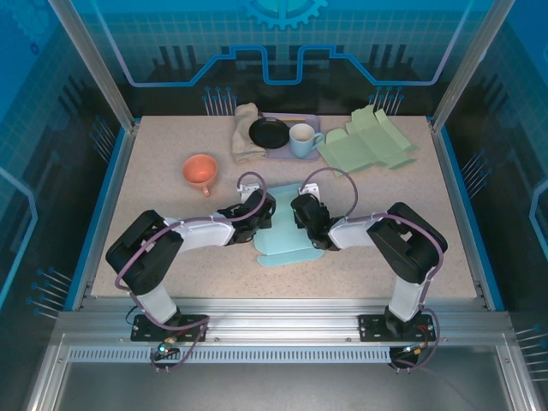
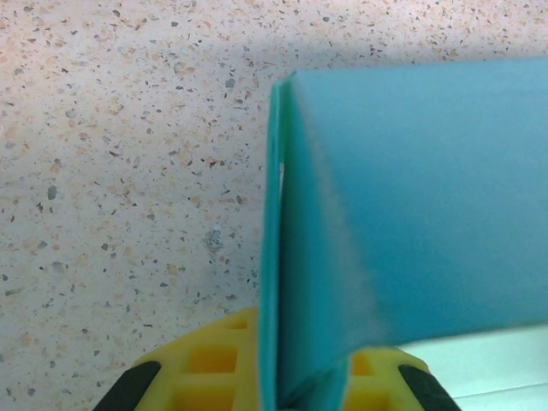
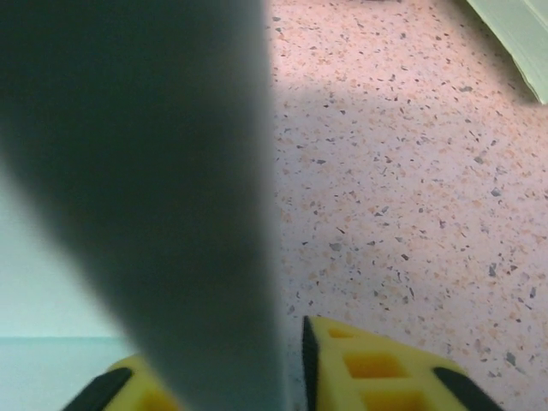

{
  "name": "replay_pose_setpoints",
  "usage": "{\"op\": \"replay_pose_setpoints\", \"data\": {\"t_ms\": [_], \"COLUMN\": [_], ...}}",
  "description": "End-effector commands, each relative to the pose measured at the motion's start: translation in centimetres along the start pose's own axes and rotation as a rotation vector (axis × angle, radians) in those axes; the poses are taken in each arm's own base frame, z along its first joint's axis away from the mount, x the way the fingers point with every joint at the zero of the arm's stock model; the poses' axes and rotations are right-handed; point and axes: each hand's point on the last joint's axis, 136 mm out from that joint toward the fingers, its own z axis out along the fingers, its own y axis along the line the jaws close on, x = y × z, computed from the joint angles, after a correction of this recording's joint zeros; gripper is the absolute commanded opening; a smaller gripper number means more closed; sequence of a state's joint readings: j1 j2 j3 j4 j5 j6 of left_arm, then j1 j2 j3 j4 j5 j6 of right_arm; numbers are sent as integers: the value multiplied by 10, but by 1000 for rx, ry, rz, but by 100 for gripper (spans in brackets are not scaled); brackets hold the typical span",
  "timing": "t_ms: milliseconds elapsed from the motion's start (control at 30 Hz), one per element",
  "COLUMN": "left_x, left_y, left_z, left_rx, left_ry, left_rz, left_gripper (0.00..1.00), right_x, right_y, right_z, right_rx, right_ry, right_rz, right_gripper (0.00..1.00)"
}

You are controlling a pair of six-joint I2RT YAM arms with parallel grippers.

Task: Fold the paper box

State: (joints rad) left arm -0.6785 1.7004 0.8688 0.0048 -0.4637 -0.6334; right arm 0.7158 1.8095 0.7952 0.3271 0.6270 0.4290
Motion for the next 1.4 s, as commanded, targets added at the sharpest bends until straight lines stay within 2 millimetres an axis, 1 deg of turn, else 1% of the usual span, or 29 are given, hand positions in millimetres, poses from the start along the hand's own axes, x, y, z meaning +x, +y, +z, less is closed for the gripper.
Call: {"op": "replay_pose_setpoints", "data": {"t_ms": [0, 167, 233, 300, 333, 367, 433, 567, 633, 700, 767, 900, 1033, 1067, 1167, 1200, 1267, 1300, 1333, 1367], "left_x": [-6, -7, -6, -6, -6, -6, -6, -9, -11, -13, -16, -20, -26, -26, -31, -32, -42, -44, -50, -55], "left_y": [22, 29, 28, 27, 25, 23, 21, 18, 18, 17, 14, 1, -15, -19, -32, -34, -38, -40, -45, -48], "left_z": [-4, -4, -3, -1, 0, 1, 3, 6, 7, 7, 8, 8, 2, 0, -9, -11, -16, -18, -22, -26], "left_rx": [-111, -144, -144, -138, -132, -129, -129, -131, -132, -132, -115, -57, 42, 64, 129, 132, 116, 106, 104, 99], "left_ry": [-23, -37, -38, -35, -31, -29, -26, -30, -37, -44, -53, -63, -94, -99, -104, -98, -80, -56, -45, -29], "left_rz": [-26, -37, -37, -35, -32, -29, -18, 6, 19, 33, 57, 141, 225, 250, 343, 373, 436, 481, 515, 558], "left_gripper": [0, 0, 0, 0, 0, 0, 0, 0, 0, 0, 0, 0, 0, 0, 0, 0, 0, 0, 0, 0], "right_x": [6, 15, 15, 10, 9, 4, -1, -10, -13, -17, -16, -25, -35, -41, -48, -51, -58, -60, -61, -62], "right_y": [-37, -64, -65, -49, -34, -21, -6, 11, 14, 13, 7, -10, -41, -47, -62, -65, -73, -79, -83, -89], "right_z": [2, -6, -7, -4, -3, -5, -12, -33, -45, -59, -73, -93, -111, -120, -142, -150, -168, -177, -185, -193], "right_rx": [205, 356, 362, 255, 156, 69, -32, -145, -194, -232, -248, -249, -214, -212, -196, -198, -196, -190, -185, -178], "right_ry": [7, 38, 43, 27, 17, -5, -5, -11, -14, -25, -18, -21, -36, -53, -71, -74, -78, -78, -82, -89], "right_rz": [37, 55, 56, 45, 37, 46, 47, 20, 15, 25, 28, 61, 154, 178, 207, 206, 192, 185, 182, 188], "right_gripper": [16, 13, 14, 21, 29, 37, 47, 55, 57, 59, 59, 60, 60, 60, 61, 61, 62, 63, 64, 69]}}
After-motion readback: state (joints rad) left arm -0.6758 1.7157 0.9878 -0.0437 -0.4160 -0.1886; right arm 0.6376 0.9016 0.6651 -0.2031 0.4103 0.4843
